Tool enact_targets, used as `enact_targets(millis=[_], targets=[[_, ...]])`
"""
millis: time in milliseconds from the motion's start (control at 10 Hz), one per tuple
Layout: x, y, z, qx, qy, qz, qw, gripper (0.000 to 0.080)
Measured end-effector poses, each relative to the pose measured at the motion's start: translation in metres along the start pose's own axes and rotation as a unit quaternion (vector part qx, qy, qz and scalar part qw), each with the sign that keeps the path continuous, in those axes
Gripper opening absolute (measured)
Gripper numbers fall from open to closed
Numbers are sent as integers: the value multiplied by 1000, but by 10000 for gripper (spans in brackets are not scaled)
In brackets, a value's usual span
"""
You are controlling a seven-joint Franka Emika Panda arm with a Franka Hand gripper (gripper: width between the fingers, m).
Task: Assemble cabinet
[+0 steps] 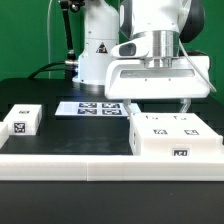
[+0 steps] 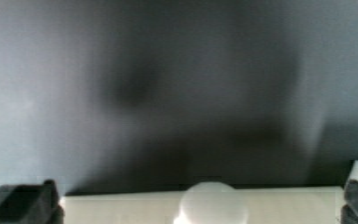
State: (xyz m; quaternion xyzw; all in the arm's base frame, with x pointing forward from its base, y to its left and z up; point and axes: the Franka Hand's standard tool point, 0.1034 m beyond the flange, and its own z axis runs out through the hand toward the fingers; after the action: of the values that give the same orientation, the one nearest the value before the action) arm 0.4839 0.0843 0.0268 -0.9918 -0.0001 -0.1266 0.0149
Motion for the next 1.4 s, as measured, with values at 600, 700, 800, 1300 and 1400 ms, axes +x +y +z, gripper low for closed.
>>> enact_targets(millis=[600, 700, 800, 1300, 1400], targets=[[-6, -3, 14, -2, 0, -5, 1000, 797], [-8, -5, 18, -2, -2, -7, 1000, 797], [-8, -7, 20, -2, -3, -3, 1000, 797], [-8, -7, 21, -3, -3, -4, 1000, 797], [-8, -7, 21, -3, -3, -5, 1000, 797]])
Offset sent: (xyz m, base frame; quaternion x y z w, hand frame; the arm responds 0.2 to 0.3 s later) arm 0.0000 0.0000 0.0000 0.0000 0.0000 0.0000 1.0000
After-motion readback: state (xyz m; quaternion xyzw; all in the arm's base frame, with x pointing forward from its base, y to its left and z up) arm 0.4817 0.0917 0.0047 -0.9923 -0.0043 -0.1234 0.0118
